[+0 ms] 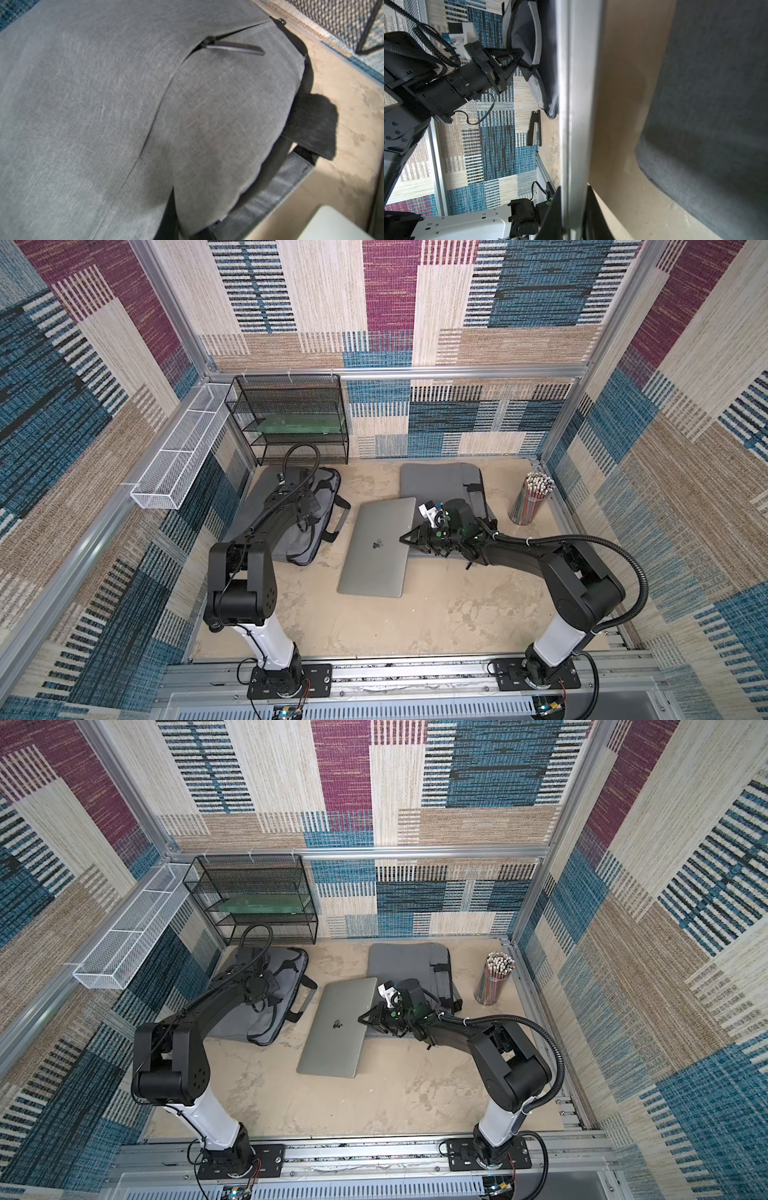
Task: Open the zippered laptop bag and take out the laptop
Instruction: Move the zippered laptop bag to the center of the board.
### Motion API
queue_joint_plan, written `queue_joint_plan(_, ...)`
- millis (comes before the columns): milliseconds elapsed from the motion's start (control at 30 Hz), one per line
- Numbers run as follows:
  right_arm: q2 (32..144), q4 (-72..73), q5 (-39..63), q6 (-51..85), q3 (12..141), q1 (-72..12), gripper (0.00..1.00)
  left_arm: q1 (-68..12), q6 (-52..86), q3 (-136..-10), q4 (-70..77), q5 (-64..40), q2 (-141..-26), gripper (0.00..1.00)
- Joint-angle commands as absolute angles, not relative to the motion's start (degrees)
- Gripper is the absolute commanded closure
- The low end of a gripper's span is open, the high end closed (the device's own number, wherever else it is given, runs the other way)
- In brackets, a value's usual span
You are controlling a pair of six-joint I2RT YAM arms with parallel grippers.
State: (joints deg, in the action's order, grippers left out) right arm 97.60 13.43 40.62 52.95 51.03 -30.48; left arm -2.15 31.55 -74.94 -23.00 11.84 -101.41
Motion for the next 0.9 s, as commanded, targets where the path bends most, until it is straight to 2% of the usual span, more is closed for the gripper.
queue_joint_plan(0,97.0,19.4,42.2,52.6,51.4,-31.1,1.0,-2.0,35.5,-77.3,-22.5,13.4,-103.1,1.0)
queue_joint_plan(133,98.1,19.2,42.5,52.5,51.6,-32.1,1.0,-2.0,36.8,-78.9,-22.3,11.7,-104.9,1.0)
queue_joint_plan(267,99.4,18.0,43.7,52.0,52.2,-33.3,1.0,-2.0,37.2,-78.9,-21.2,10.1,-105.3,0.81)
queue_joint_plan(333,99.9,16.8,43.9,51.3,52.5,-34.0,1.0,-2.0,36.7,-78.5,-20.7,9.8,-105.3,0.75)
queue_joint_plan(667,102.8,15.2,44.5,51.0,53.2,-37.0,1.0,-0.9,34.6,-79.5,-18.8,4.0,-108.2,0.72)
queue_joint_plan(767,104.4,13.2,44.4,50.7,54.2,-37.5,1.0,-0.9,34.4,-79.2,-18.2,2.2,-108.2,0.61)
queue_joint_plan(867,106.3,11.1,44.6,50.2,55.8,-38.2,1.0,-0.9,34.3,-78.5,-17.8,0.9,-107.1,0.43)
